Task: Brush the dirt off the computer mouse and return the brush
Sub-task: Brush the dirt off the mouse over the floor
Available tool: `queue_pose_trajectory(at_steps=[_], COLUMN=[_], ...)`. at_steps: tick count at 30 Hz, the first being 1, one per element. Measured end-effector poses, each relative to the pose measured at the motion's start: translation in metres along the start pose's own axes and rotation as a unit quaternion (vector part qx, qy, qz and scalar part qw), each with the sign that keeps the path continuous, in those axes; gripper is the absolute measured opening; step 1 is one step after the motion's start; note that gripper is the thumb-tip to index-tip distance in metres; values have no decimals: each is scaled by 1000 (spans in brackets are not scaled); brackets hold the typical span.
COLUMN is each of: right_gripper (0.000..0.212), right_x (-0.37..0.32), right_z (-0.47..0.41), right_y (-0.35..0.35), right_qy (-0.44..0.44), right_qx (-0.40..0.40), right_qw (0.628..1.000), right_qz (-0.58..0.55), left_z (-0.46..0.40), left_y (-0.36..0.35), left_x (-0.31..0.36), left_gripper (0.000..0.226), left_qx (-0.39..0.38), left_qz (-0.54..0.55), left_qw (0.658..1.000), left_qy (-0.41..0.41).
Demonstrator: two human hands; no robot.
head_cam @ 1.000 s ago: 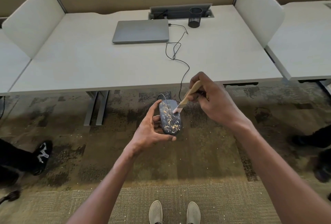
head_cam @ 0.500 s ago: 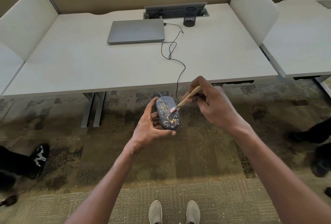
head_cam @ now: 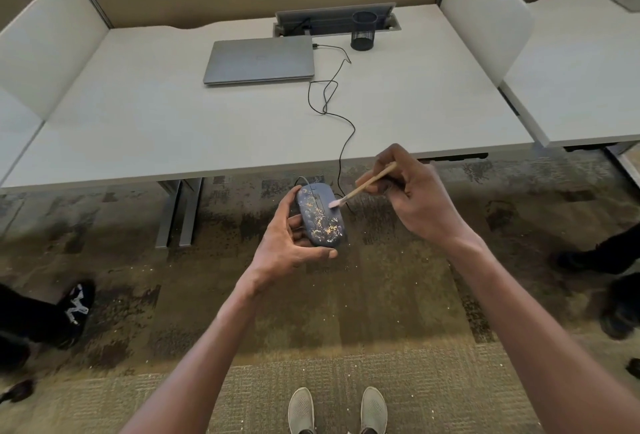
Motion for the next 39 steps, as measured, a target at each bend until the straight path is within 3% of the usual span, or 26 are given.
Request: queue_pose_trajectory(at_steps=[4, 9, 18, 32, 39], right_gripper=[61, 35, 32, 35, 31], right_x=[2, -7, -3, 16, 9], right_z=[13, 16, 16, 35, 25], right_y=[2, 20, 7, 2, 8], right_qy=[-9, -26, -137, -198, -152], right_qx=[-13, 68, 187, 181, 195], right_qw=[1000, 997, 973, 961, 968], right_qz=[2, 20, 20, 66, 40], left_z=[1, 1, 3, 5, 0], left_y=[2, 1, -4, 1, -1], left_x=[-1, 2, 5, -5, -1], left_gripper=[141, 135, 136, 138, 135], left_qx=[3, 19, 56, 71, 42], left_qz=[-8, -27, -39, -15, -4], left_qw=[1000, 999, 998, 997, 998], left_qy=[4, -3, -17, -22, -44])
Point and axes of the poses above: each hand's wrist, its own z-axis away from the middle knuckle, its own y-axis out of the back of the hand, x = y × z, the point moved 8 cm from there along -z, towards the middle knuckle, and after that the axes turned 12 degrees about -x, right-handed, at the moved point
